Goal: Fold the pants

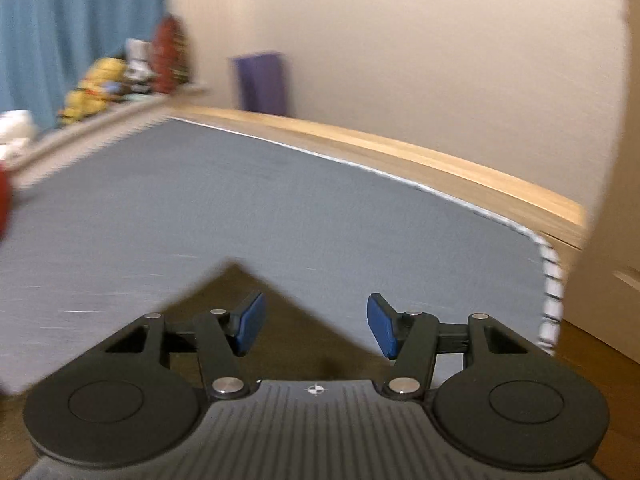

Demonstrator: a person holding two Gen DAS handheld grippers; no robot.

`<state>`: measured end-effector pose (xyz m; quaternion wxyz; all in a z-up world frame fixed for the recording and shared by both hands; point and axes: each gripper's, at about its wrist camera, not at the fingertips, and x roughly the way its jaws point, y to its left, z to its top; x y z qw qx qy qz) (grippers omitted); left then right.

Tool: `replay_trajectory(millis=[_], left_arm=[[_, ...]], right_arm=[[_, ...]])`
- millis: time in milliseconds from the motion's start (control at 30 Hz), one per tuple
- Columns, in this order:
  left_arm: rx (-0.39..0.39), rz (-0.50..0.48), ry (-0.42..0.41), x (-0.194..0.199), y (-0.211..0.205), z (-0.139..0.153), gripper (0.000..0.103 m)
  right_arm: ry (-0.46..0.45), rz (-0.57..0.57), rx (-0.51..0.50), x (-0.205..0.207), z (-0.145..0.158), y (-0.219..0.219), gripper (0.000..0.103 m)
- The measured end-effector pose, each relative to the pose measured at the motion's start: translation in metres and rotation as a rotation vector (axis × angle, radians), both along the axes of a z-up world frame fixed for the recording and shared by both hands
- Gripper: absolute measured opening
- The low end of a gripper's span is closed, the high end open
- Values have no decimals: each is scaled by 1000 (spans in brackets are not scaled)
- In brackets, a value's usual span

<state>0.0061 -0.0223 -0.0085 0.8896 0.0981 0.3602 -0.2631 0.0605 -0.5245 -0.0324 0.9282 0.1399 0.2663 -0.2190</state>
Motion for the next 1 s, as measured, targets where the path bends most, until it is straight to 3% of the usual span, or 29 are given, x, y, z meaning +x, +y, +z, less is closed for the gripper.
replay_trajectory(millis=[33, 133, 300, 400, 467, 533, 567, 733, 900, 967, 1000], left_arm=[[-22, 20, 13, 8, 4, 6, 27], [-85, 94, 31, 29, 11, 19, 5], [-132, 240, 70, 62, 16, 28, 5], [-128, 344, 94, 81, 12, 19, 9], [-138, 408, 132, 97, 10, 11, 29], [-166, 459, 165, 114, 7, 3, 59], [-171, 490, 173, 122, 6, -1, 63], [-149, 592, 159, 152, 4, -19, 69], [-123, 623, 154, 173, 15, -38, 69], [-120, 625, 142, 179, 19, -43, 68], [-113, 618, 131, 182, 19, -45, 60]], right_arm=[[-22, 50, 1, 5, 5, 16, 59], [-82, 207, 15, 20, 18, 63, 59], [-117, 474, 54, 50, 25, 142, 57], [-100, 587, 80, 67, 24, 182, 54], [-83, 629, 96, 78, 24, 204, 54], [-70, 667, 115, 90, 23, 220, 54], [-63, 690, 120, 95, 23, 228, 54], [-25, 742, 121, 124, 12, 258, 54], [12, 766, 144, 136, -8, 269, 55], [42, 770, 151, 145, -19, 269, 55], [60, 765, 156, 150, -24, 268, 55]])
